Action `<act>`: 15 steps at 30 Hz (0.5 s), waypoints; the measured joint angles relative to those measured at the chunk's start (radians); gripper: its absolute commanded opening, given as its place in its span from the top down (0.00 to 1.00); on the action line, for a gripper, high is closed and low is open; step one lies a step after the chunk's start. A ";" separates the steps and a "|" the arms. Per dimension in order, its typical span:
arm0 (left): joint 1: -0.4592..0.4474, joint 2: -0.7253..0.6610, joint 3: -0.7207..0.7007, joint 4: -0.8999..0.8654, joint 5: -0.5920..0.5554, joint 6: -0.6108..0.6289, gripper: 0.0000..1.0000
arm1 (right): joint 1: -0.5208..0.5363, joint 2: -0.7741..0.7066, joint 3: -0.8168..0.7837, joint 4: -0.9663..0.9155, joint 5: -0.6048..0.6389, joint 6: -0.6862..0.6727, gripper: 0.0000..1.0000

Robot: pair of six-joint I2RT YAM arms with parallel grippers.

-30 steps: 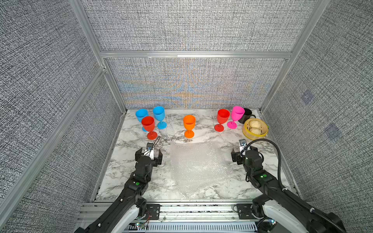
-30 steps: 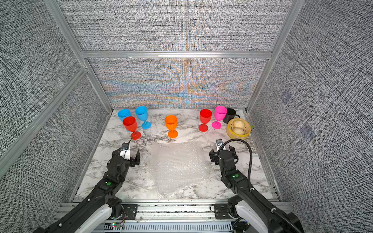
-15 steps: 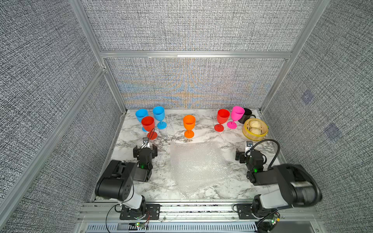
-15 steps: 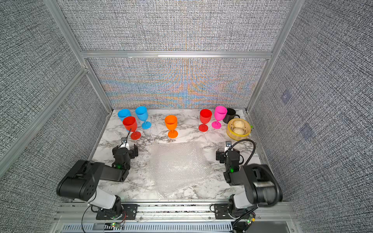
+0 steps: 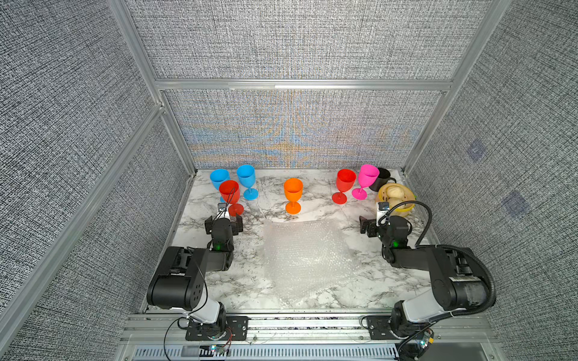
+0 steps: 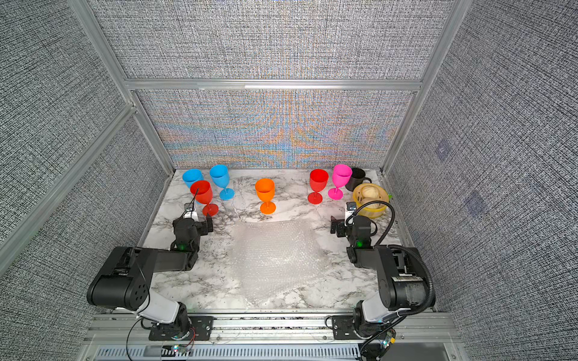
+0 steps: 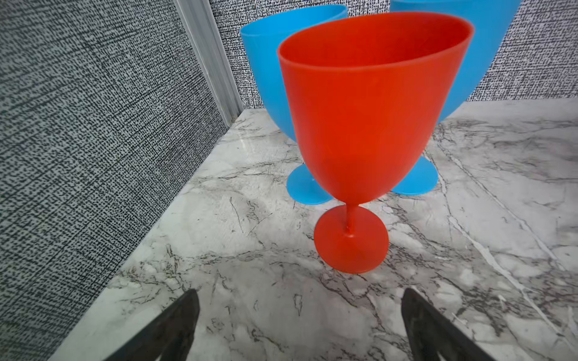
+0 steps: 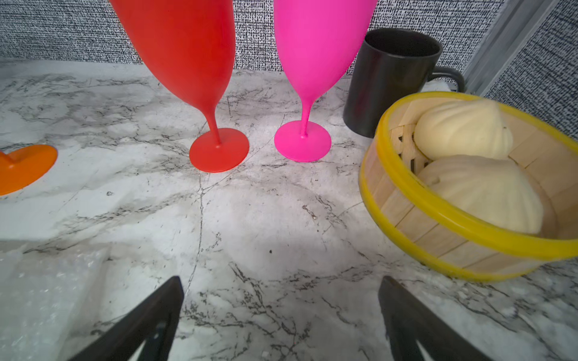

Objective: Unpack wine glasses from bubble wrap
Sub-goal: Reset both arms

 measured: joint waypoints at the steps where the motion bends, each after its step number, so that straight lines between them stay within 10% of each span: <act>1: 0.000 0.000 -0.002 0.000 0.010 0.000 0.00 | 0.006 0.000 -0.006 0.000 0.004 0.000 0.01; 15: -0.033 0.003 -0.015 0.032 -0.020 0.005 0.00 | 0.025 0.000 -0.011 0.001 0.033 -0.008 0.01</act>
